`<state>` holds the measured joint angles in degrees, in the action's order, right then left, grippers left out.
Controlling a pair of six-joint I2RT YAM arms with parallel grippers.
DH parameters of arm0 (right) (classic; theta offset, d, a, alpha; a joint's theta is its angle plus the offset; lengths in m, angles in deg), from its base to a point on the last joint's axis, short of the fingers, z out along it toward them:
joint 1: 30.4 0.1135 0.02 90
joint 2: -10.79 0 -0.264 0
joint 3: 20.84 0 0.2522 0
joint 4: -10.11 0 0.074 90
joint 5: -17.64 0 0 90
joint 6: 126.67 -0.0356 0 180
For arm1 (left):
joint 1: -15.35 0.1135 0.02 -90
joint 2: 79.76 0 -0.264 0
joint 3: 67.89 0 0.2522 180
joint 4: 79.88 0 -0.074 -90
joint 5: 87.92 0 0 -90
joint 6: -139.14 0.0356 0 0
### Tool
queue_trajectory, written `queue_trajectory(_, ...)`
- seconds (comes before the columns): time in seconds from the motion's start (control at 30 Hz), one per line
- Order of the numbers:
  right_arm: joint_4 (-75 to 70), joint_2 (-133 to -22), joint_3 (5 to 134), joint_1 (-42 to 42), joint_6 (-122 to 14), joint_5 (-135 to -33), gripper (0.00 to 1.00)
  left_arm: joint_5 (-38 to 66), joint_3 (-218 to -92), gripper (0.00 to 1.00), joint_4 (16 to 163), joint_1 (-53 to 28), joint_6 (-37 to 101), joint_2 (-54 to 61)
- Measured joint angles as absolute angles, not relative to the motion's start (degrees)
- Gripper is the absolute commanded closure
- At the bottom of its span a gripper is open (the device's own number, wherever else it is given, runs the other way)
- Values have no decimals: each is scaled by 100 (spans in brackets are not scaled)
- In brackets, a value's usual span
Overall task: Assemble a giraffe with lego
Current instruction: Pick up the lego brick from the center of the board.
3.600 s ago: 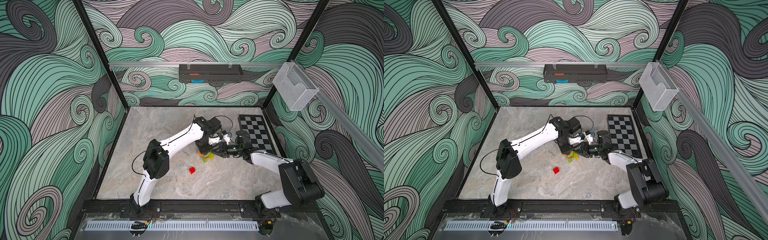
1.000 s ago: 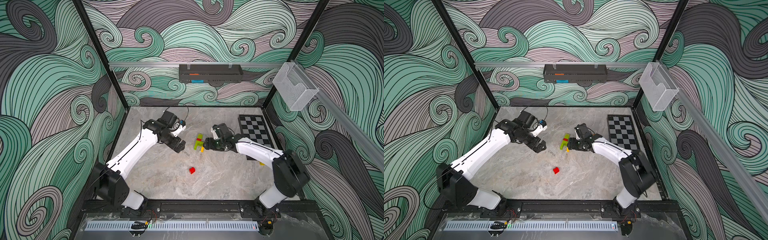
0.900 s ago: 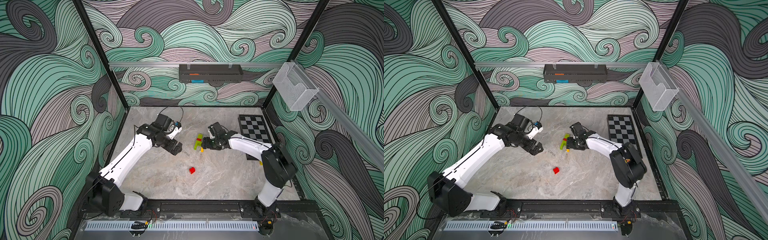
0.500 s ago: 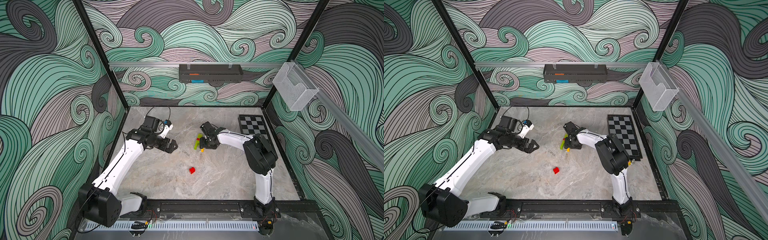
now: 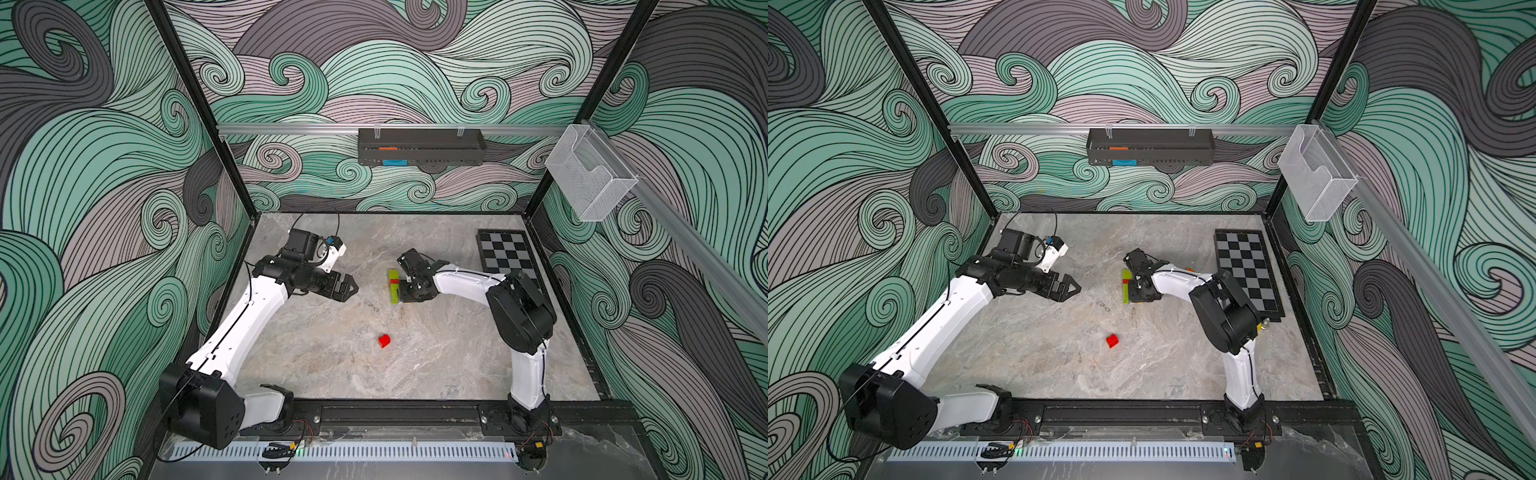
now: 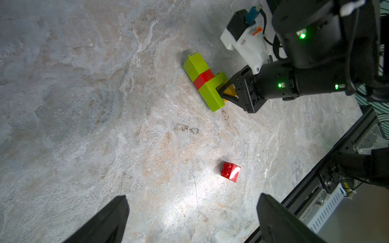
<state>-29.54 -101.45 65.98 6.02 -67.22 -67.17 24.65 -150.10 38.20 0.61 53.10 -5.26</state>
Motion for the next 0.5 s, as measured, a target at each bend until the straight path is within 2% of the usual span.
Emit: queue_trajectory(0.5,-1185,-6482,4183,646,-5699,-7191,100,4161,-16688,1,3525,-119,5579,1004)
